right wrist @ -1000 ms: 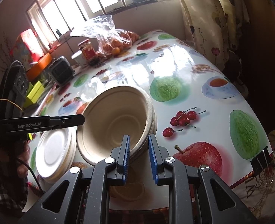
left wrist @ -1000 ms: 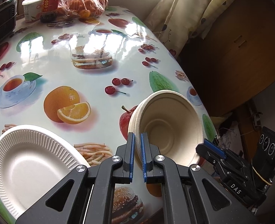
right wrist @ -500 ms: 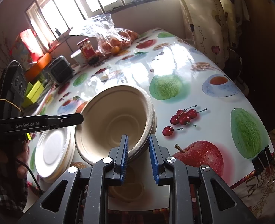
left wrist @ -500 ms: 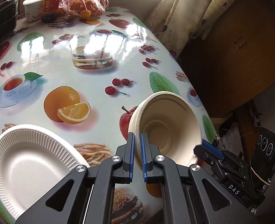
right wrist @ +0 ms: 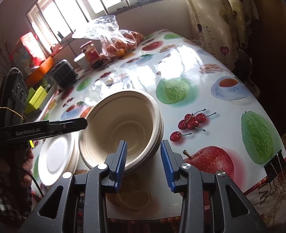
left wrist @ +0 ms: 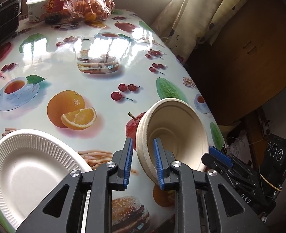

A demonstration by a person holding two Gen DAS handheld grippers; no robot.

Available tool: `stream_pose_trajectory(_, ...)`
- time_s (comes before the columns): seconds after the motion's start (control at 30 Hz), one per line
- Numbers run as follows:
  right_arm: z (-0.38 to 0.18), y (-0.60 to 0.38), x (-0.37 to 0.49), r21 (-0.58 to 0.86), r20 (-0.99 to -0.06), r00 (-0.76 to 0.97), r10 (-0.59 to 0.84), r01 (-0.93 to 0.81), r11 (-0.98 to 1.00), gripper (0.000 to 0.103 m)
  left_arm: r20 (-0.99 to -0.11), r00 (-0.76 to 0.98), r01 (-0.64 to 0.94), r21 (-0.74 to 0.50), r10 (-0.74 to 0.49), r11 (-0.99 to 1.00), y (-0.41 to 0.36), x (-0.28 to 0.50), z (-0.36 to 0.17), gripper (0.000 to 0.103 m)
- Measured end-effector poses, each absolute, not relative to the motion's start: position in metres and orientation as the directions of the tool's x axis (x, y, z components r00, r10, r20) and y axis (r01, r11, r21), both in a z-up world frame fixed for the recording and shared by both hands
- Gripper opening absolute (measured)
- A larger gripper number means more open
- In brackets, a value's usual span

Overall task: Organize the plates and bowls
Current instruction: 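Open the left gripper releasing its bowl while the right gripper opens on its bowl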

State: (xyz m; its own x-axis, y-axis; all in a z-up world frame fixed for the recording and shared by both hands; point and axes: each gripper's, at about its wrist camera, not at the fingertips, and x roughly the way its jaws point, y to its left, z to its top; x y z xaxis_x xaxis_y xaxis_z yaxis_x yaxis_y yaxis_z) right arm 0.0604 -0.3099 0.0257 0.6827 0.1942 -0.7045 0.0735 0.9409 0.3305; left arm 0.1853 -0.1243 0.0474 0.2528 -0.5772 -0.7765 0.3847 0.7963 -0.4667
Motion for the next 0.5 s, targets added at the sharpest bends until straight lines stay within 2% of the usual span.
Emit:
stream_pose_trajectory(0.1, 0.025, -0.312, 0.060, 0.344, -0.695, 0.691, 0.201, 0.074, 0.936, 0.046, -0.772, 0.261, 0.382, -0.469, -0.580, 0.796, -0.122, 0.185, 0.047, 0.032)
stream_pose_trajectory(0.23, 0.020, -0.315, 0.059, 0.342, -0.694, 0.694, 0.188, 0.088, 0.936, 0.050, -0.776, 0.302, 0.389, -0.430, -0.554, 0.815, -0.119, 0.182, 0.047, 0.033)
stream_pose_trajectory(0.5, 0.013, -0.311, 0.065, 0.339, -0.696, 0.691, 0.196, 0.076, 0.938, 0.050, -0.773, 0.286, 0.383, -0.449, -0.566, 0.807, -0.122, 0.181, 0.039, 0.033)
